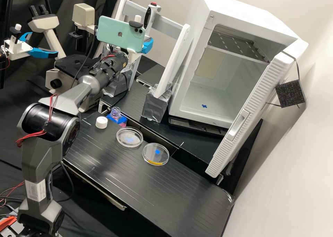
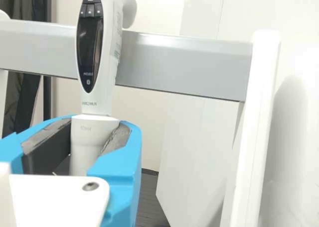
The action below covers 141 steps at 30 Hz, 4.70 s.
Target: Use the pipette
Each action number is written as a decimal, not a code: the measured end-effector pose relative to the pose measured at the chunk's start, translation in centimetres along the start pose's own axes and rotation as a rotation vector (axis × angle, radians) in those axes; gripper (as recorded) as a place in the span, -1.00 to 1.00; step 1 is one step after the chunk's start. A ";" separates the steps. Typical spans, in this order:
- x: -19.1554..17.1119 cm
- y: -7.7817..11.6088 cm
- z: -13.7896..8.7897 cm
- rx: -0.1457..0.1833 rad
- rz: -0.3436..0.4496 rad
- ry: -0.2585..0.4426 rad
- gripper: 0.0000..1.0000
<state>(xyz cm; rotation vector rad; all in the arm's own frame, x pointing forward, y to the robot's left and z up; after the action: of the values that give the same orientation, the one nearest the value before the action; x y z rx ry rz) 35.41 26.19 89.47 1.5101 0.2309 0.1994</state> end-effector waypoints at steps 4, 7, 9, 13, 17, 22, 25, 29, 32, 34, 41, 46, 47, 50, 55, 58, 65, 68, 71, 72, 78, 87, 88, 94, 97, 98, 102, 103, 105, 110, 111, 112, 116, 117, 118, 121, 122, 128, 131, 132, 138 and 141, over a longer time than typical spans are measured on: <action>-1.2 0.0 0.6 0.030 0.018 -0.002 -1.00; -2.6 0.3 0.8 0.044 0.060 0.018 -1.00; -3.8 0.2 1.1 0.060 0.082 0.030 -1.00; -5.4 0.7 1.2 0.074 0.141 0.062 -1.00; -6.5 1.1 1.4 0.093 0.178 0.066 -1.00; -6.2 1.1 1.6 0.085 0.188 0.048 -1.00; -5.5 1.1 1.6 0.081 0.194 0.037 -1.00; -4.6 1.1 1.7 0.080 0.184 0.023 -1.00; -3.9 1.4 1.7 0.069 0.179 0.010 -1.00; -3.6 1.6 1.7 0.073 0.179 0.009 -1.00; -3.4 2.0 1.6 0.088 0.189 0.006 -1.00; -3.6 2.0 1.2 0.098 0.188 0.014 -1.00; -3.6 1.9 1.1 0.099 0.186 0.017 -1.00; -3.5 1.9 0.5 0.084 0.183 0.024 -1.00; -3.3 2.3 -0.9 0.060 0.186 0.046 -1.00; -3.0 2.4 -1.5 0.050 0.193 0.054 -1.00; -2.6 1.5 -2.1 0.039 0.156 0.056 -1.00; -2.5 1.3 -2.4 0.031 0.149 0.057 -1.00; -2.1 0.9 -2.4 0.014 0.140 0.056 -1.00; -2.1 0.7 -2.4 0.008 0.137 0.055 -1.00; -1.6 0.1 -2.1 -0.005 0.123 0.044 -1.00; -1.5 -0.6 -1.6 0.003 0.107 0.030 -1.00; -1.5 -0.8 -1.4 0.011 0.100 0.025 -1.00; -1.7 -1.7 -0.6 0.053 0.072 0.010 -1.00; -1.8 -2.1 -0.3 0.075 0.062 0.003 -1.00; -1.8 -2.1 -0.3 0.078 0.061 0.003 -1.00; -1.8 -2.1 -0.3 0.084 0.061 0.003 1.00; -1.8 -2.1 -0.3 0.084 0.061 0.003 1.00; -1.8 -2.0 -0.3 0.083 0.063 0.002 1.00; -1.4 -2.0 0.3 0.066 0.068 -0.016 1.00; -1.3 -1.8 0.3 0.057 0.077 -0.015 1.00; -1.2 -1.8 0.4 0.046 0.081 -0.016 1.00; -1.1 -1.1 0.1 0.015 0.099 -0.011 1.00; -1.1 -1.0 0.0 0.007 0.103 -0.008 1.00; -1.0 -0.8 -0.1 0.002 0.108 -0.005 1.00; -1.0 -0.5 -0.3 -0.011 0.117 0.000 1.00; -0.9 -0.5 -0.3 -0.020 0.117 -0.001 1.00; -0.4 -0.8 -0.2 -0.061 0.114 -0.008 1.00; -0.2 -1.1 0.1 -0.069 0.108 -0.016 1.00; -0.2 -1.2 0.1 -0.066 0.107 -0.020 1.00; -0.1 -1.4 0.4 -0.065 0.099 -0.029 1.00; -0.1 -1.8 0.7 -0.061 0.088 -0.037 1.00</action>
<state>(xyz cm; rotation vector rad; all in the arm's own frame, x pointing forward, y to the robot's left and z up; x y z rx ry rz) 35.44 25.36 87.69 1.4627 0.1276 0.2459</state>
